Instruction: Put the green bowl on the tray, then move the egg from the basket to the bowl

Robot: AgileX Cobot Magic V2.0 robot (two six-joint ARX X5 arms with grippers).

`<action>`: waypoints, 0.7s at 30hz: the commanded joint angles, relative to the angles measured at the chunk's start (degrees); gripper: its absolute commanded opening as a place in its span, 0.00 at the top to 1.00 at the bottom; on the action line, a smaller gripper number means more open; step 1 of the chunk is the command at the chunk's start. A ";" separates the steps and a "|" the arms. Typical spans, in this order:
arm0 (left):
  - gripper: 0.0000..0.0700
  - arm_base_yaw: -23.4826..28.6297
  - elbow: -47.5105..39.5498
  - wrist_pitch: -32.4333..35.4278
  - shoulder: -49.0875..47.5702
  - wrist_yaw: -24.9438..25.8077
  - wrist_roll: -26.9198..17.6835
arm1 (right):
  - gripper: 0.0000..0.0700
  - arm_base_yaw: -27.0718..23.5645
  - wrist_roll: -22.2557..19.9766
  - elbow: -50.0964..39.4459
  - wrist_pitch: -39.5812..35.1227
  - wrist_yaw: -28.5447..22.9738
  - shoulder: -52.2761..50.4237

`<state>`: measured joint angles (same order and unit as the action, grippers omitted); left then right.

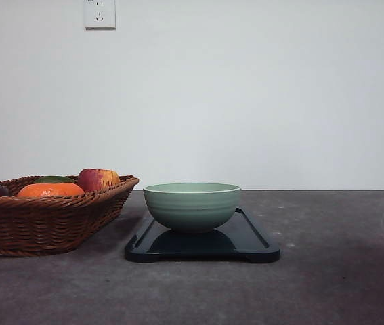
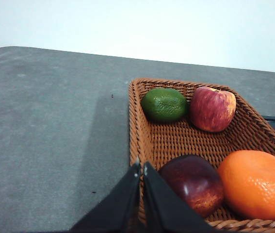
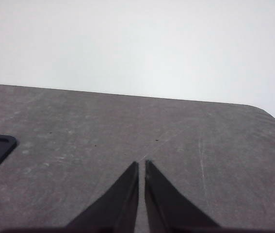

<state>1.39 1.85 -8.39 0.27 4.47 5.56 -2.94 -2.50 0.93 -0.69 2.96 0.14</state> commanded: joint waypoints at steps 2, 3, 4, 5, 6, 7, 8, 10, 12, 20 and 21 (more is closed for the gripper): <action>1.00 0.04 -1.05 0.66 -0.02 0.07 0.02 | 0.98 0.13 1.01 -0.24 -0.65 -0.02 0.07; 1.00 0.04 -1.05 0.66 -0.02 0.07 0.02 | 0.98 0.13 1.01 -0.24 -0.64 -0.02 0.07; 1.00 0.04 -1.05 0.66 -0.02 0.07 0.02 | 0.98 0.13 1.01 -0.24 -0.65 -0.02 0.07; 1.00 0.04 -1.05 0.66 -0.02 0.07 0.02 | 0.98 0.13 1.01 -0.24 -0.63 0.00 0.07; 1.00 0.04 -1.05 0.66 -0.02 0.07 0.02 | 0.98 0.13 1.01 -0.24 -0.63 0.00 0.07; 1.00 0.04 -1.05 0.66 -0.02 0.07 0.02 | 0.98 0.13 1.01 -0.24 -0.63 -0.02 0.07; 1.00 0.04 -1.05 0.66 -0.02 0.07 0.02 | 0.98 0.13 1.00 -0.24 -0.63 -0.02 0.07; 1.00 0.04 -1.05 0.66 -0.02 0.07 0.02 | 0.98 0.13 1.01 -0.24 -0.64 -0.02 0.07; 1.00 0.04 -1.05 0.66 -0.02 0.07 0.02 | 0.98 0.13 0.99 -0.24 -0.66 -0.02 0.07; 1.00 0.04 -1.05 0.66 -0.02 0.07 0.02 | 0.98 0.13 0.99 -0.24 -0.64 -0.02 0.07; 1.00 0.04 -1.05 0.66 -0.02 0.07 0.02 | 0.98 0.13 1.01 -0.24 -0.65 -0.02 0.07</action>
<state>1.39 1.85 -8.38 0.27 4.47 5.56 -2.94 -2.50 0.93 -0.69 2.96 0.14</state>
